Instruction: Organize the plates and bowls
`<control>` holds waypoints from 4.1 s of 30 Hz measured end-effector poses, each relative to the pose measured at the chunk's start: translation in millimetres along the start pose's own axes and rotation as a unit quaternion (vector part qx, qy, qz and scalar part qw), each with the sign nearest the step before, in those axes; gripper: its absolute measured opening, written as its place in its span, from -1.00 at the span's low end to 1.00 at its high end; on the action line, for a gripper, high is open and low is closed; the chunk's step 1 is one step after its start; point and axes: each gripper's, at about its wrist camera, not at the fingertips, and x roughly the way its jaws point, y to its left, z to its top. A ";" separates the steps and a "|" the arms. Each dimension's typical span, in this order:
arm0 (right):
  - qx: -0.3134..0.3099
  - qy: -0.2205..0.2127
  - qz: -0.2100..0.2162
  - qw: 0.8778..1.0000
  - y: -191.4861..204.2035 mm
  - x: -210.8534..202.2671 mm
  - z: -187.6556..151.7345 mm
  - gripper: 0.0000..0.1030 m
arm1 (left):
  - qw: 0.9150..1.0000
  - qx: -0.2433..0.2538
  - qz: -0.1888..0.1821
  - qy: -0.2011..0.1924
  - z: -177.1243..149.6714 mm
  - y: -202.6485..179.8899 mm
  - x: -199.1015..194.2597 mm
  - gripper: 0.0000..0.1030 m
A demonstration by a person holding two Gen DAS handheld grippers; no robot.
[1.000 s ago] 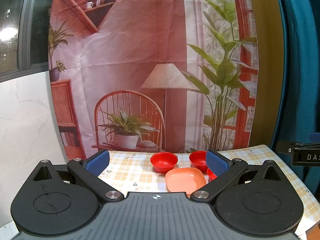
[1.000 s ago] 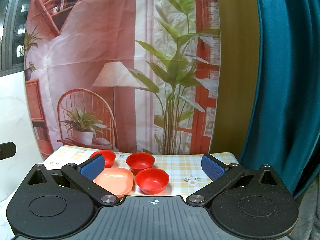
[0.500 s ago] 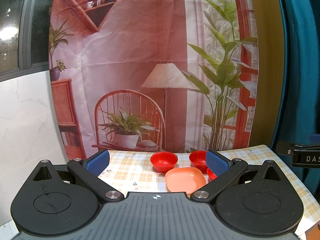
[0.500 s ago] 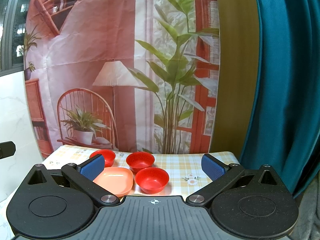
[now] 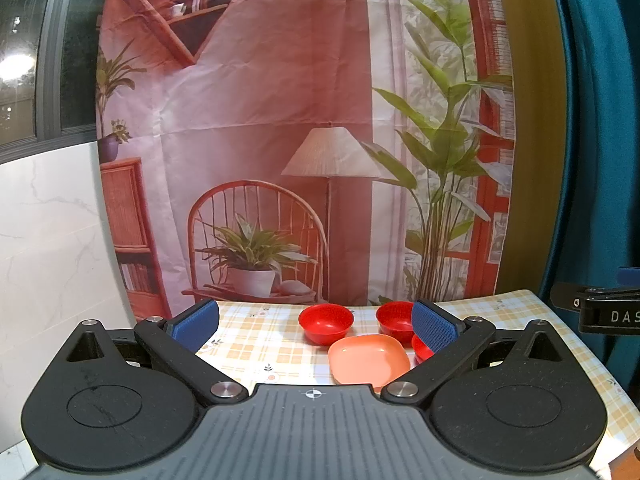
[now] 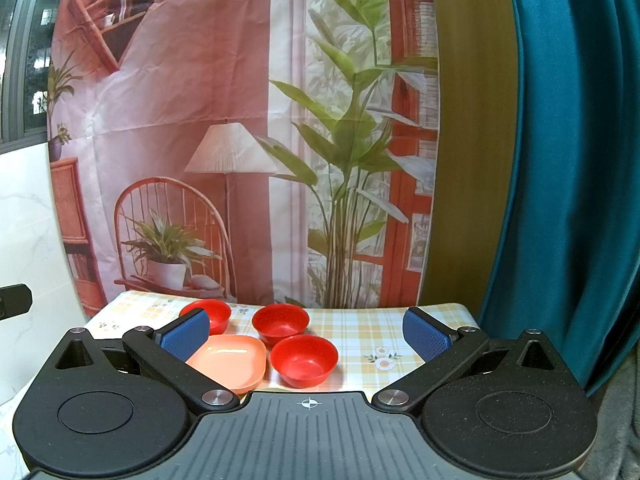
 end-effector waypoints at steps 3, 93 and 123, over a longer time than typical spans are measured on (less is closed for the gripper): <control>0.000 0.000 0.000 1.000 -0.1 0.0 0.2 0.99 | 1.000 0.000 0.000 0.000 0.2 0.0 0.1 1.00; 0.007 0.154 0.118 0.981 16.9 208.8 -118.2 0.39 | 0.986 -0.049 -0.017 0.162 -115.8 43.0 198.9 0.50; 0.025 0.224 0.120 0.967 45.2 345.8 -114.7 -0.58 | 0.955 -0.061 -0.108 0.268 -125.0 15.0 360.7 -0.43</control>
